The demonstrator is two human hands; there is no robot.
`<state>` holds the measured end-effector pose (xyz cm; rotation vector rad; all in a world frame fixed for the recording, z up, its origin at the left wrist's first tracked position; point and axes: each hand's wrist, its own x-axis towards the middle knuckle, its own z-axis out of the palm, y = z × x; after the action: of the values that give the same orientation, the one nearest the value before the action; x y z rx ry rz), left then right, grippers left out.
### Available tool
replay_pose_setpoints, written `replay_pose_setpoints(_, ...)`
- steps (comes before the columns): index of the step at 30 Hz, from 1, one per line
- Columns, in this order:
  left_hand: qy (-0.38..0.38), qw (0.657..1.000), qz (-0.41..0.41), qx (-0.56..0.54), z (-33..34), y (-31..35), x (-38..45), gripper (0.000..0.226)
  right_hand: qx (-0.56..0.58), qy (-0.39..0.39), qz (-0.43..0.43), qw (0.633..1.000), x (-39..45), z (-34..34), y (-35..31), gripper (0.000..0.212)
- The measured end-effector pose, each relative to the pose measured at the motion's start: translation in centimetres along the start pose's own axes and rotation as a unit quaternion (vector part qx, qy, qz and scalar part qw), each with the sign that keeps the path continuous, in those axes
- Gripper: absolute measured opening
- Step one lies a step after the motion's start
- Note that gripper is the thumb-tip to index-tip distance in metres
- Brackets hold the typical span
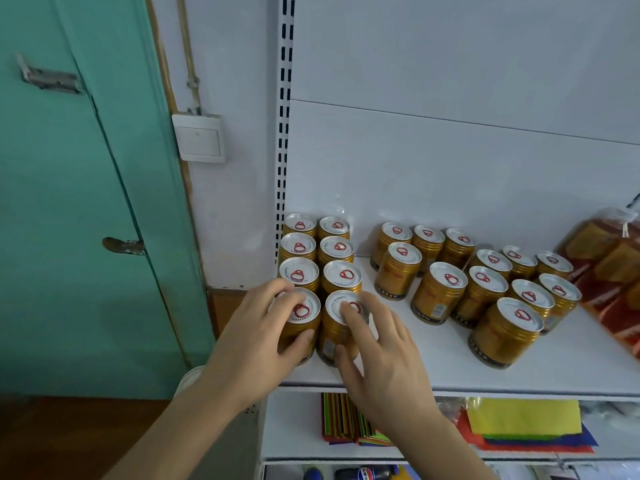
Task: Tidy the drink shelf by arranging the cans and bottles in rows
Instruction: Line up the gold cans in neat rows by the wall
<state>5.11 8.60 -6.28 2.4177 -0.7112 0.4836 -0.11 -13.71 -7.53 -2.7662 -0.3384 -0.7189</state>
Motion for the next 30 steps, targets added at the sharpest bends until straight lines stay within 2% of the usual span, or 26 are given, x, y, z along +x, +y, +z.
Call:
replay_pose_setpoints(3,0.008,1.000,0.014,0.010,-0.6,0.5,0.9,0.055,0.013,0.002,-0.005,1.000,0.1,-1.0,0.1,0.057)
replay_pose_setpoints(6,0.008,0.999,0.038,0.019,-1.1,1.6,3.4,0.054,0.004,0.038,-0.004,0.999,1.1,-2.7,1.6,0.056)
replay_pose_setpoints(9,-0.035,0.996,0.056,0.052,-1.0,3.5,7.4,0.057,-0.060,0.061,0.013,0.996,3.1,-4.7,4.9,0.051)
replay_pose_setpoints(13,-0.098,0.990,0.068,0.069,0.4,6.5,12.7,0.058,-0.086,0.045,0.036,0.995,6.5,-6.6,9.8,0.042)
replay_pose_setpoints(15,-0.129,0.985,0.074,0.085,1.9,6.9,15.2,0.051,-0.082,0.013,0.033,0.996,8.2,-7.4,11.7,0.038)
replay_pose_setpoints(18,-0.166,0.979,0.062,0.100,4.3,6.4,18.8,0.040,-0.069,-0.101,0.061,0.991,11.0,-8.1,13.6,0.040)
replay_pose_setpoints(20,-0.194,0.973,0.056,0.112,5.6,6.1,20.9,0.044,-0.072,-0.149,0.061,0.984,12.8,-7.9,15.1,0.043)
replay_pose_setpoints(24,-0.276,0.948,0.055,0.145,7.6,6.9,23.8,0.070,-0.100,-0.203,0.062,0.972,16.2,-7.7,18.7,0.045)
replay_pose_setpoints(28,-0.298,0.937,0.068,0.168,9.7,7.4,25.4,0.057,-0.138,-0.282,0.025,0.949,18.5,-7.0,22.0,0.041)
replay_pose_setpoints(30,-0.307,0.930,0.073,0.186,10.0,7.3,25.8,0.052,-0.147,-0.286,-0.014,0.947,18.8,-6.9,22.7,0.038)
